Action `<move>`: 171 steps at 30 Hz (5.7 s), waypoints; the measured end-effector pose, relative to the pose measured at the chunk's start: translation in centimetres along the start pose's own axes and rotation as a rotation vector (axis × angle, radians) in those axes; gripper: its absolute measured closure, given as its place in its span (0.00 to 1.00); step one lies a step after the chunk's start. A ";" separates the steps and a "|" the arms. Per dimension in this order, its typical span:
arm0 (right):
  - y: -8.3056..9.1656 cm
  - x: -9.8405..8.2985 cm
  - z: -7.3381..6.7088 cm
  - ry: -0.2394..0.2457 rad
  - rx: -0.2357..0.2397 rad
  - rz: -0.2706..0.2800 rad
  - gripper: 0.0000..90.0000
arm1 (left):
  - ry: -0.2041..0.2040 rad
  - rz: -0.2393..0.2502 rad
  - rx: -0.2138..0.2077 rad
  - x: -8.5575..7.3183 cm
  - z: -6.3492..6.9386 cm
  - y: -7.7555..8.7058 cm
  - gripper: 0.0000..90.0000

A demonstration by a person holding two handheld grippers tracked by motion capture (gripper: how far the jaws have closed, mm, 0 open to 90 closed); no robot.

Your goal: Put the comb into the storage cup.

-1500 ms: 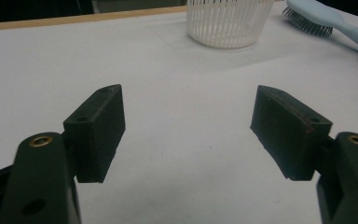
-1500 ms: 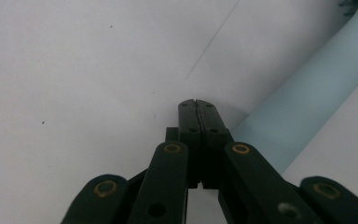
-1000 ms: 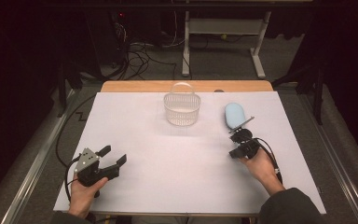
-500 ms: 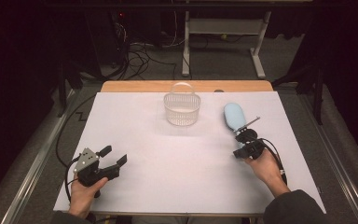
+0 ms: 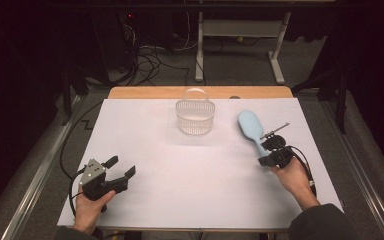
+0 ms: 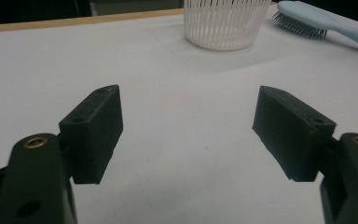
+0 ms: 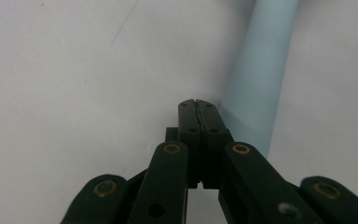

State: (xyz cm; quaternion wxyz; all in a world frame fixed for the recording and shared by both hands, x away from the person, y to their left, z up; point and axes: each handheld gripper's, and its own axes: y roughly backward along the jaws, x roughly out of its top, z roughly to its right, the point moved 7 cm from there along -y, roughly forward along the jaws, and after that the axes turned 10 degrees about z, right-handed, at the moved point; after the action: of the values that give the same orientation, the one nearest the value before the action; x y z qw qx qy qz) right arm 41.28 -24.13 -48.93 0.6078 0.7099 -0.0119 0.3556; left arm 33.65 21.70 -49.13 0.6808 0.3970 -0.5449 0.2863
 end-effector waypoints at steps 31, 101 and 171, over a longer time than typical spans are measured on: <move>0.6 2.4 3.0 -0.085 -0.057 0.170 0.53 | -0.001 -0.007 0.009 -0.1 -0.1 -0.1 0.28; -0.8 4.9 2.2 0.021 -0.070 0.166 0.79 | 0.003 -0.008 0.006 0.1 0.0 0.2 0.28; 4.3 -2.8 -6.3 0.010 0.164 0.480 0.79 | -0.073 -0.032 -0.238 3.9 9.0 -5.0 0.22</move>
State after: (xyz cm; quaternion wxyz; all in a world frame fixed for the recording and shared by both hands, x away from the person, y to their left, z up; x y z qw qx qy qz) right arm 34.19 -20.92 -46.68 0.4463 0.7319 -0.1484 0.4931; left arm 34.08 11.19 -45.71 0.7072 0.3325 -0.5929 0.1940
